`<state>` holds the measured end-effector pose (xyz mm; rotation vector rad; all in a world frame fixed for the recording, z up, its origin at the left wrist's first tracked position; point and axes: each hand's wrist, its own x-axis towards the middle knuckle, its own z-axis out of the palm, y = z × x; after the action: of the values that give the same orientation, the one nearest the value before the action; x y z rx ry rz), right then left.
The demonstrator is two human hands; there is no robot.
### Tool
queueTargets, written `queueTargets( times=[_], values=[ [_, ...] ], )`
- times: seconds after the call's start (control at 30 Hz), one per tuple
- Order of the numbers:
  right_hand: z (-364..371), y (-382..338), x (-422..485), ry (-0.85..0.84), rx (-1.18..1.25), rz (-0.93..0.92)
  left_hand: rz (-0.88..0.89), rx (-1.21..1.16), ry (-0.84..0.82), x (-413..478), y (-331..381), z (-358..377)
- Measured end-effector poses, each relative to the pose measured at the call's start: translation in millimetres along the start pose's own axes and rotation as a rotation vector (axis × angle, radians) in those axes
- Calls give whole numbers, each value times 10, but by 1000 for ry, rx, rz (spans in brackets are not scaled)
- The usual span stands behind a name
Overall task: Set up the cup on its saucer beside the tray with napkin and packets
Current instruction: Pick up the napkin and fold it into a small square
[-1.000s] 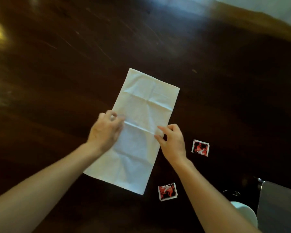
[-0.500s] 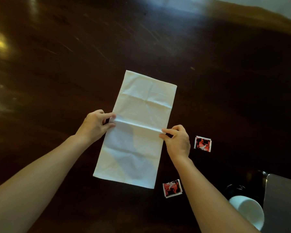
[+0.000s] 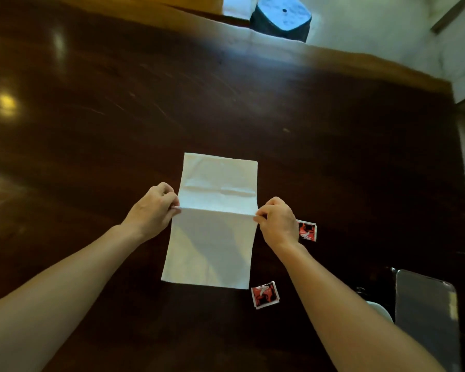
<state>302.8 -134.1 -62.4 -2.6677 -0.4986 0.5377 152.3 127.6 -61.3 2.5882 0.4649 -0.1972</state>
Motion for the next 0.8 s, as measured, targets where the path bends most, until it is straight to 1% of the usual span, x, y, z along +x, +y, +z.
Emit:
queueTargets(
  times=[0.07, 0.23, 0.43, 0.53, 0.63, 0.73, 0.8],
  values=[
    [-149, -36, -60, 37, 13, -36, 50, -8, 30, -36, 58, -146],
    [-616, -270, -32, 173, 17, -89, 53, -56, 198, 27, 307, -583],
    [-1183, -547, -19, 289, 42, -216, 99, -50, 378, -4, 548, -1149],
    [-1315, -630, -69, 368, 60, -289, 125, -69, 462, -76, 623, -1337],
    [-1250, -566, -204, 366, 53, -335, 161, -20, 438, -265, 616, -1317],
    [-1021, -382, -406, 243, 37, -366, 203, 38, 327, -555, 525, -1120],
    [-813, -249, -570, 130, 31, -350, 195, 54, 213, -761, 454, -904]
  ],
)
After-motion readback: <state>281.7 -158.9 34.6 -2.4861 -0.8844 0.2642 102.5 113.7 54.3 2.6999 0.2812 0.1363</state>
